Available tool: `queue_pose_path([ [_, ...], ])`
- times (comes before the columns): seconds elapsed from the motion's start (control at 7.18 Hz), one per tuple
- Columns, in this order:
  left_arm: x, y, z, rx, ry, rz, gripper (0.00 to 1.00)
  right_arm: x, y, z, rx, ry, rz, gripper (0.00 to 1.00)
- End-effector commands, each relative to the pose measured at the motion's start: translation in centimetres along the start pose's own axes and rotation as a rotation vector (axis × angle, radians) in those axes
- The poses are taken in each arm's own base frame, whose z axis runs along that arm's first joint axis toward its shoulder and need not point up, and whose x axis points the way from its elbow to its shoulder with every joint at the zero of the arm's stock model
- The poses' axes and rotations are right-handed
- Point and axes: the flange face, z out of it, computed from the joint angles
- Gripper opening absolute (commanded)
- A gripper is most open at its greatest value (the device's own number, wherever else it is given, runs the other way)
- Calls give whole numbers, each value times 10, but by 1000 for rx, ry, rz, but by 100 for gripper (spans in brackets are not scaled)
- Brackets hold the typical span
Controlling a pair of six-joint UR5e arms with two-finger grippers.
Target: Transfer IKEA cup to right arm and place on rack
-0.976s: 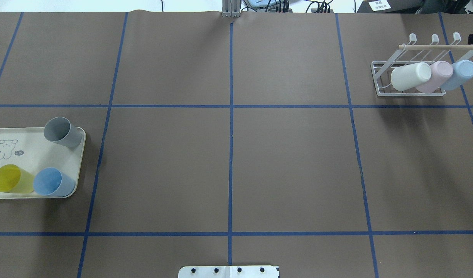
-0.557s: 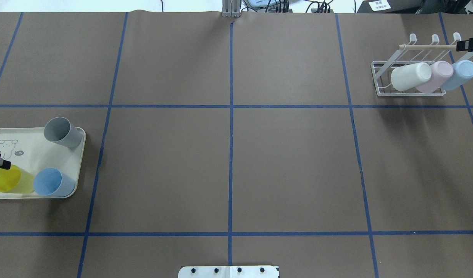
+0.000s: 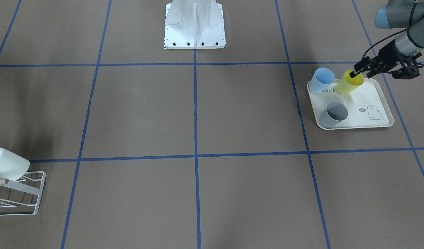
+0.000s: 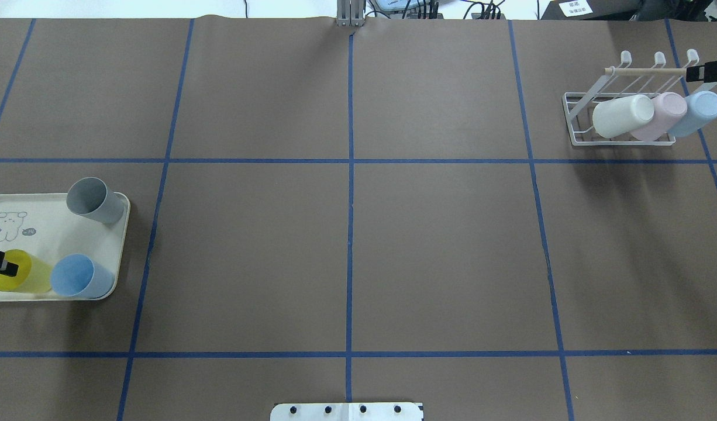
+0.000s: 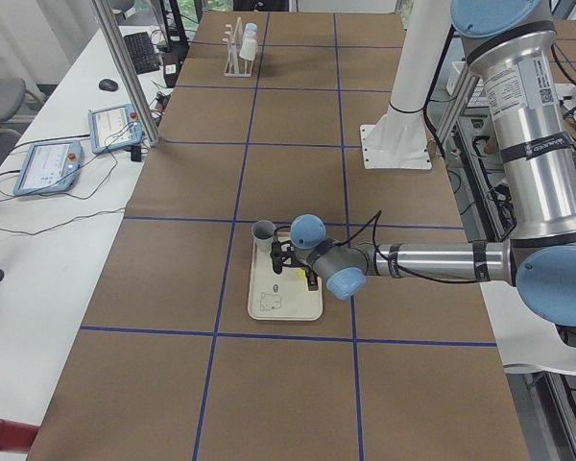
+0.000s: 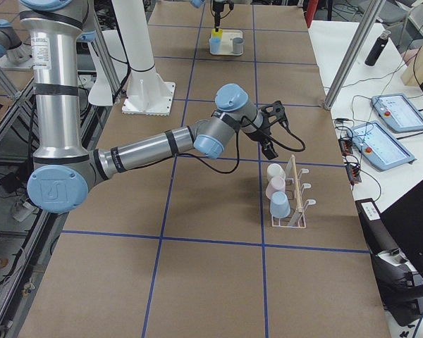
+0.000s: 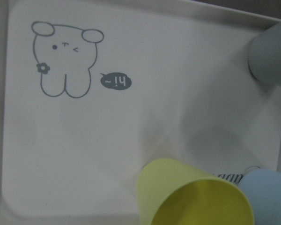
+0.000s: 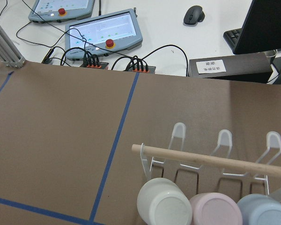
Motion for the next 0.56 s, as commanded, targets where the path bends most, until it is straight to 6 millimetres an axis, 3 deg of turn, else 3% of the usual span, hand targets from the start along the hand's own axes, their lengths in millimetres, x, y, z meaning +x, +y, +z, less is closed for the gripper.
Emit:
queue_pose_path([
  [0.0, -4, 2, 4, -3, -14, -6, 26, -1, 2, 2, -5, 0, 1, 100],
  [0.14, -3, 1, 4, -3, -11, -4, 0, -1, 3, 5, -10, 1, 0, 100],
  [0.42, -2, 1, -2, -6, 4, -7, 0, -3, 4, 7, -14, -1, -3, 100],
])
